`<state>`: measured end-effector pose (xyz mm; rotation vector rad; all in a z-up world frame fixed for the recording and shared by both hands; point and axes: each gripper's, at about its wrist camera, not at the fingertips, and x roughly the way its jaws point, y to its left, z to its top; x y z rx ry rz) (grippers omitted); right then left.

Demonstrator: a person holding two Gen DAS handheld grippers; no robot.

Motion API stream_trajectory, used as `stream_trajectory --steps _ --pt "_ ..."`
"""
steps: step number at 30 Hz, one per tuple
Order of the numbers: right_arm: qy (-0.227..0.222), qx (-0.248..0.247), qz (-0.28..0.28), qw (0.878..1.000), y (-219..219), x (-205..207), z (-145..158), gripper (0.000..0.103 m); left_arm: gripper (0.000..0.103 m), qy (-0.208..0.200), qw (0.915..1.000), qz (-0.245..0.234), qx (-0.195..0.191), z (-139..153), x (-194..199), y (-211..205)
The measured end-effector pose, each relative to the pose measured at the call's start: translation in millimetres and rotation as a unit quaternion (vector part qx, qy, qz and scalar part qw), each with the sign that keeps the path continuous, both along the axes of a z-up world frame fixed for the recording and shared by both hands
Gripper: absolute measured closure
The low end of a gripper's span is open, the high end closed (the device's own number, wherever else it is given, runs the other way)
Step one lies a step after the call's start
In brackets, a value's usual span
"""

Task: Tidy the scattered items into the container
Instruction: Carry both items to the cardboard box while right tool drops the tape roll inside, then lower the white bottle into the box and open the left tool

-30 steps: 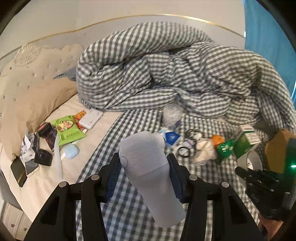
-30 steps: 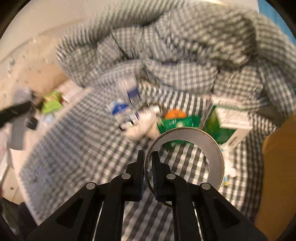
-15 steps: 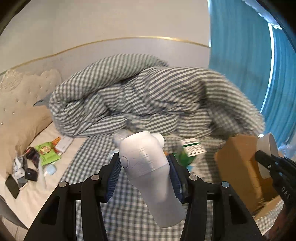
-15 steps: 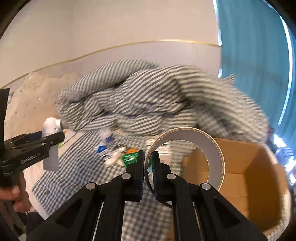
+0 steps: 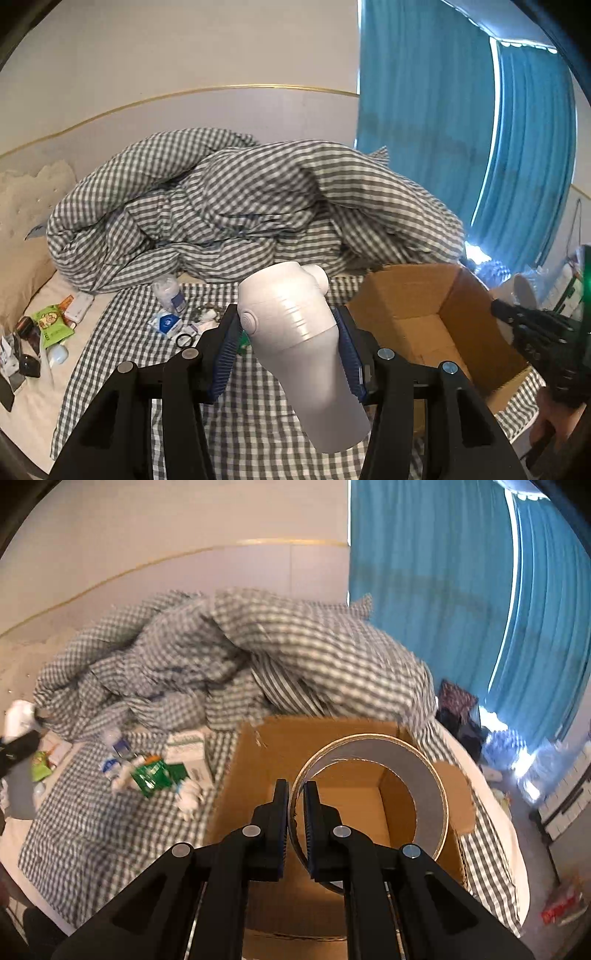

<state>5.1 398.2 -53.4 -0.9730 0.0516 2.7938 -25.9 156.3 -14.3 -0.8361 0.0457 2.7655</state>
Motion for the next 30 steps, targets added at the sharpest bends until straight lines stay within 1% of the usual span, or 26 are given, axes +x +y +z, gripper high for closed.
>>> stream_trajectory --steps 3,4,5,7,8,12,18,22,27,29,30 --pt "-0.031 -0.002 -0.006 1.0 11 -8 -13 0.093 0.052 0.003 1.0 -0.003 -0.002 2 3 3" --pt "-0.042 -0.004 -0.01 0.999 13 -13 -16 0.084 0.052 0.004 1.0 -0.004 -0.003 2 3 4" --pt "-0.045 -0.002 -0.017 0.999 15 -14 -19 0.074 0.052 0.004 1.0 -0.004 -0.003 3 3 3" --pt "-0.048 -0.005 -0.029 0.998 22 -11 -22 0.009 0.052 0.005 1.0 -0.005 -0.004 3 3 4" --pt "-0.046 -0.008 -0.031 0.998 23 -10 -23 0.003 0.052 0.004 1.0 -0.005 -0.004 3 2 4" --pt "-0.021 -0.008 -0.035 0.999 23 2 -16 0.003 0.052 0.0 0.9999 -0.012 -0.004 0 -1 8" --pt "-0.004 -0.005 -0.035 0.999 24 15 -2 0.003 0.052 -0.013 0.9991 -0.04 0.0 -7 -9 29" --pt "0.018 -0.001 -0.048 0.999 31 34 9 0.003 0.052 -0.025 0.9968 -0.076 0.007 -15 -23 64" --pt "0.025 0.022 -0.066 0.997 40 57 17 0.002 0.051 -0.033 0.9934 -0.11 0.001 -27 -39 119" --pt "0.027 0.031 -0.075 0.996 45 65 19 0.001 0.051 -0.048 0.9917 -0.119 -0.007 -34 -46 143" --pt "0.027 0.037 -0.081 0.996 48 69 20 0.001 0.051 -0.059 0.9903 -0.126 -0.003 -38 -49 151"
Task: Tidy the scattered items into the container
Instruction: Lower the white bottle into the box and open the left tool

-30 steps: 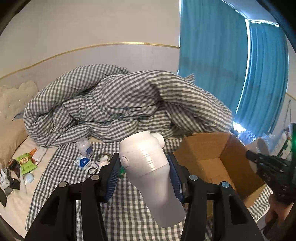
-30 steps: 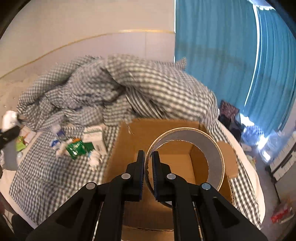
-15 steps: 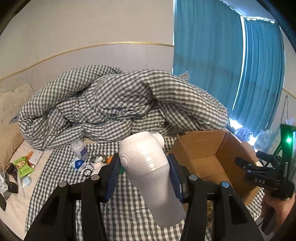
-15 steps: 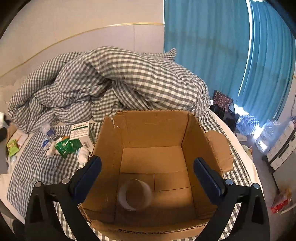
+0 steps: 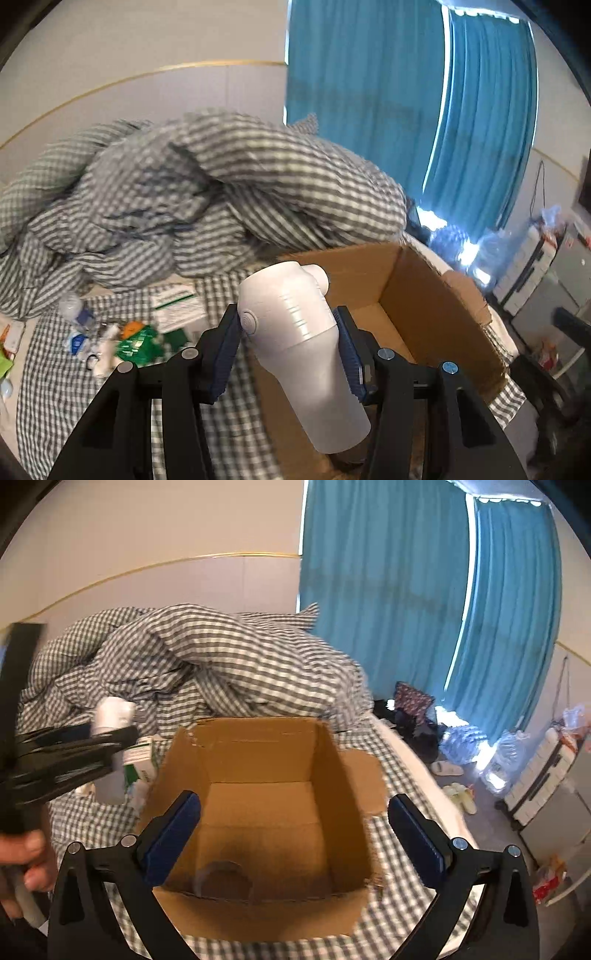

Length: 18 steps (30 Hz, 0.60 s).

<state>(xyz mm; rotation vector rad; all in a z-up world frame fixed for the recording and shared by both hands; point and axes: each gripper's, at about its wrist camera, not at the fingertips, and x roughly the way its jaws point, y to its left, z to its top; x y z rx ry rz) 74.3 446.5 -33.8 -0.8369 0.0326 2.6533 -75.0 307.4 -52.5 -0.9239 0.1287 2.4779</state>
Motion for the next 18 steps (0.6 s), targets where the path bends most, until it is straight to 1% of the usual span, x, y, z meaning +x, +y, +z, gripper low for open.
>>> stream_trajectory --steps 2,4,7,10,12,13,14,15,16,18 --pt "0.0 0.005 -0.01 1.0 6 5 0 0.001 0.051 -0.027 0.9995 -0.017 0.008 -9 -9 19" --pt "0.001 0.001 -0.019 1.0 14 11 -2 0.001 0.051 -0.04 0.9988 -0.03 0.002 -19 -13 37" --pt "0.001 -0.01 -0.031 0.999 24 16 -3 0.001 0.051 -0.047 0.9976 -0.05 -0.005 -29 -16 55" --pt "0.004 -0.024 -0.03 0.999 29 20 -3 0.001 0.051 -0.048 0.9969 -0.062 -0.014 -34 -16 63" --pt "0.005 -0.018 -0.034 0.999 29 21 -3 0.001 0.043 -0.05 0.9961 -0.072 -0.008 -34 -16 62" --pt "0.004 -0.015 -0.036 0.999 28 20 -2 0.001 0.031 -0.049 0.9958 -0.077 -0.003 -32 -15 60" --pt "0.004 -0.014 -0.037 0.999 28 20 -2 0.001 0.016 -0.045 0.9957 -0.08 0.001 -30 -13 58" --pt "0.005 -0.016 -0.037 0.999 28 19 -2 0.001 0.01 -0.04 0.996 -0.08 0.004 -27 -12 56" --pt "0.005 -0.018 -0.036 0.999 28 17 -2 0.001 0.005 -0.034 0.9962 -0.079 0.009 -23 -11 52" --pt "0.006 -0.018 -0.035 0.999 26 14 -2 0.001 0.005 -0.022 0.9966 -0.076 0.022 -12 -7 41"
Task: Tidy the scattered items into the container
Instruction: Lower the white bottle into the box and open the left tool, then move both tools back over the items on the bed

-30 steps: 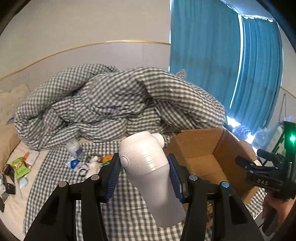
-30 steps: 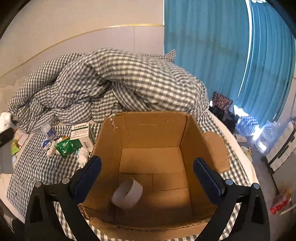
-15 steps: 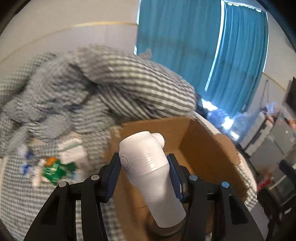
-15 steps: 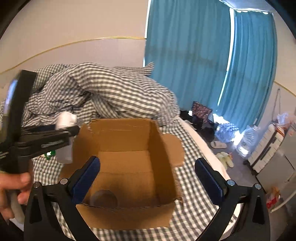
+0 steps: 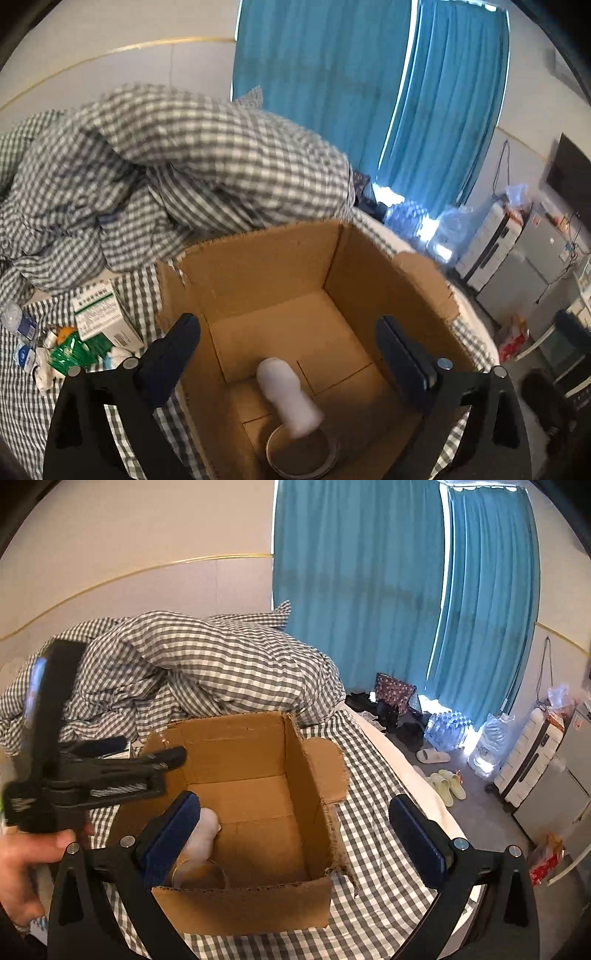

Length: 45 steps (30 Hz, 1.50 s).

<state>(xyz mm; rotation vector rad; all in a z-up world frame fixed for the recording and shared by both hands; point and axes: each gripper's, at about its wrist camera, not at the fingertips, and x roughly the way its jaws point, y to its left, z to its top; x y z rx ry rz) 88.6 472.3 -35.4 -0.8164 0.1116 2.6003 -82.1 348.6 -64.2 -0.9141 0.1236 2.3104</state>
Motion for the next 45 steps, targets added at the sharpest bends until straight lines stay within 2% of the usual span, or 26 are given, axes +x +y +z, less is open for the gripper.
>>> stream_trajectory --steps 4,7,12,16,20,25,29,33,40,45 --pt "0.0 0.004 0.015 1.0 -13 -11 1 0.001 0.002 0.024 0.9993 0.021 0.02 23 2 -35" --pt "0.004 0.005 0.03 1.0 -30 -23 3 0.0 0.0 0.047 0.9974 0.05 0.02 36 1 -69" --pt "0.01 0.013 0.075 0.997 -69 -52 5 0.0 0.0 0.097 0.99 0.098 -0.029 45 -1 -134" --pt "0.014 0.02 0.127 0.992 -112 -79 7 0.0 0.0 0.127 0.976 0.157 -0.082 46 -2 -199" --pt "0.016 0.027 0.18 0.983 -159 -102 4 0.0 0.0 0.123 0.9642 0.213 -0.099 40 -6 -263" --pt "0.011 0.035 0.236 0.971 -216 -130 -6 0.0 0.0 0.102 0.9529 0.273 -0.086 29 -9 -337" --pt "-0.013 0.036 0.289 0.956 -259 -162 -29 0.0 0.0 0.09 0.9441 0.306 -0.085 23 -13 -376" --pt "-0.035 0.051 0.288 0.955 -273 -199 -56 0.0 0.0 0.082 0.9401 0.322 -0.074 18 -9 -400" --pt "-0.093 0.024 0.226 0.969 -251 -278 -100 0.0 0.0 0.068 0.9375 0.334 -0.068 1 -10 -415" --pt "-0.104 0.029 0.211 0.971 -245 -310 -118 0.0 0.0 0.051 0.9375 0.34 -0.054 -15 -24 -418"
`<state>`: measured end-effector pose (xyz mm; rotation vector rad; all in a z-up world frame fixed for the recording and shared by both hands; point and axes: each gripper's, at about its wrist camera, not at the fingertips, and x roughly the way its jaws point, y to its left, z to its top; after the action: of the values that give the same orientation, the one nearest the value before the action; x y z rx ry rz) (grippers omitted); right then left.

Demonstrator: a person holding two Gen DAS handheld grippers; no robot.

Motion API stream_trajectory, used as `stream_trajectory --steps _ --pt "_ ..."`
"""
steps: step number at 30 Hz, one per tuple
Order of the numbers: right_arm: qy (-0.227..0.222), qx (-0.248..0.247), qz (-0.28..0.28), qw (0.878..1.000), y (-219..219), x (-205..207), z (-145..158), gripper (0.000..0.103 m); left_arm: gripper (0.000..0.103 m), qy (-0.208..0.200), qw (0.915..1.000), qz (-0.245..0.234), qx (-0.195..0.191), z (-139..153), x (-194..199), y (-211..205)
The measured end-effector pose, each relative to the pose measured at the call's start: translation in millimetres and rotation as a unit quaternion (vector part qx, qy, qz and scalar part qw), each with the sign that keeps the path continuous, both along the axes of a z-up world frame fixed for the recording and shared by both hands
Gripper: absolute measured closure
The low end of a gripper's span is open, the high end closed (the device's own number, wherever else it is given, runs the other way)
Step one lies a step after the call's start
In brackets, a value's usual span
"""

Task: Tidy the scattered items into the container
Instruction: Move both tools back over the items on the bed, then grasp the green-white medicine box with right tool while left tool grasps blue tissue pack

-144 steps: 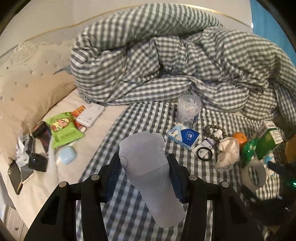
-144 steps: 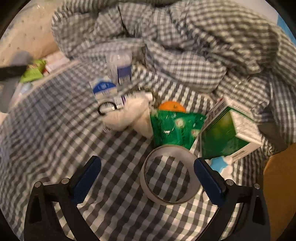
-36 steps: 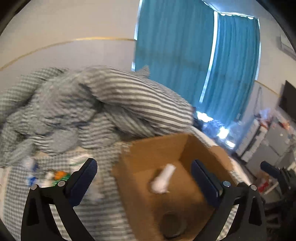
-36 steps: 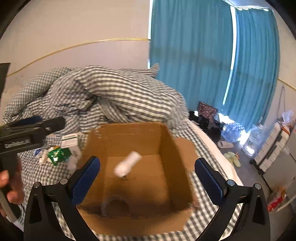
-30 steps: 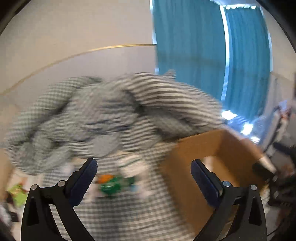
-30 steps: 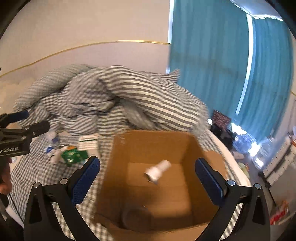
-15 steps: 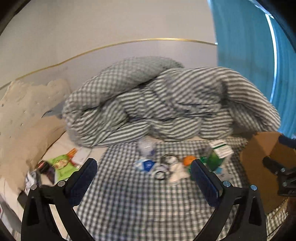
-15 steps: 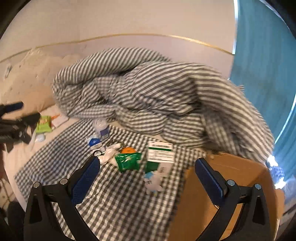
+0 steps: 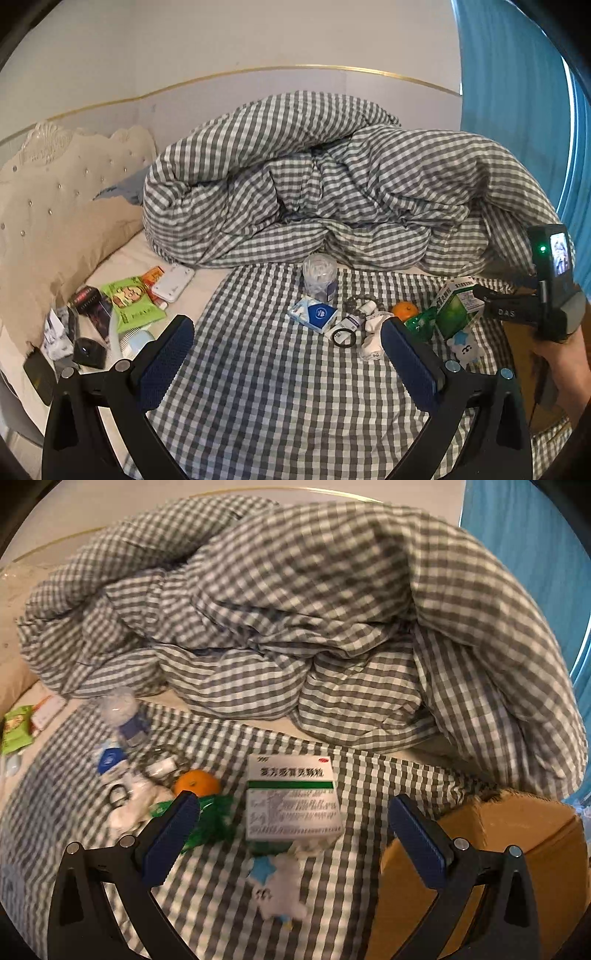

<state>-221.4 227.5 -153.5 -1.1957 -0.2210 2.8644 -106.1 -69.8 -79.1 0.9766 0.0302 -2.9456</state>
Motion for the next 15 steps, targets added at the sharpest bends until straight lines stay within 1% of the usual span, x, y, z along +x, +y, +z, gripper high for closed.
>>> stream_trajectory --steps 3,6,10,11,13,15 --pt "-0.029 0.0 -0.005 1.0 2 -20 -19 0.0 0.0 -0.006 0.9999 -0.005 0.011 -12 -13 -1" --pt "-0.052 0.003 -0.005 0.999 0 -31 -37 0.0 0.0 -0.023 0.9996 -0.007 0.014 -33 -35 -1" --pt "-0.075 0.033 -0.003 0.997 -3 -40 -58 0.0 0.0 -0.046 0.9985 -0.013 0.026 -73 -75 1" --pt "-0.077 0.032 -0.002 0.996 -3 -42 -61 0.0 0.0 -0.055 0.9978 -0.01 0.034 -85 -86 0" --pt "-0.083 0.029 -0.002 0.996 -1 -45 -66 0.0 0.0 -0.088 0.9949 -0.004 0.05 -112 -113 -2" --pt "-0.087 0.03 0.0 0.996 0 -47 -68 0.001 0.0 -0.117 0.9918 0.004 0.052 -138 -137 0"
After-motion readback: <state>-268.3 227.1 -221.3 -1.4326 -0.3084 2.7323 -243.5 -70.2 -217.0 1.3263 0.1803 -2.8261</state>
